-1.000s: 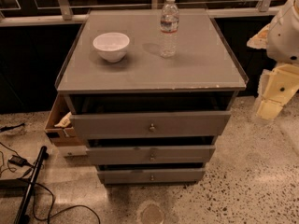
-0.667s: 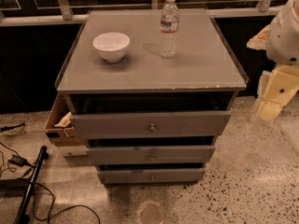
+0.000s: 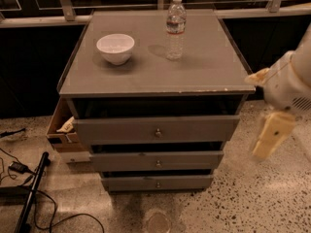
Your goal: Open bottom drawer
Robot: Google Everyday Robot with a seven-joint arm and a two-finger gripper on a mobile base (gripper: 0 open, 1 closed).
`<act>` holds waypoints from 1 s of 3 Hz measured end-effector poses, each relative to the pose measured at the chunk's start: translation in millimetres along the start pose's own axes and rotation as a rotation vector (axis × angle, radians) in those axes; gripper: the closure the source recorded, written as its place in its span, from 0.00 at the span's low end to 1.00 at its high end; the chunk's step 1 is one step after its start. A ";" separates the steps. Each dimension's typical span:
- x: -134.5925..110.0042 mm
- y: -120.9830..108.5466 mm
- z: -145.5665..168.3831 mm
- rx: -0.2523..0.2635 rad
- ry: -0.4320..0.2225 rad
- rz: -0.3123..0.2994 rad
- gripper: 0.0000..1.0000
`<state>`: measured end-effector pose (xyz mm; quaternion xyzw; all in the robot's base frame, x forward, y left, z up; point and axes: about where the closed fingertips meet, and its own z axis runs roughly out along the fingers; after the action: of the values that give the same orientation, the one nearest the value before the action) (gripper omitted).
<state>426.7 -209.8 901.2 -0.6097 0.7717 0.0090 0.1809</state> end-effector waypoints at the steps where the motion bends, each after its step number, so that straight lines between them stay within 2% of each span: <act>1: 9.4 28.3 71.2 -0.060 -0.083 -0.006 0.00; 2: 30.1 70.8 161.9 -0.187 -0.106 -0.021 0.00; 3: 35.1 81.1 173.7 -0.215 -0.102 -0.014 0.00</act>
Offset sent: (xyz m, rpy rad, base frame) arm -0.0612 0.0400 -0.3114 0.1809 0.3196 0.1632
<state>390.0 -181.2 711.9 -0.6297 0.7518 0.1215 0.1533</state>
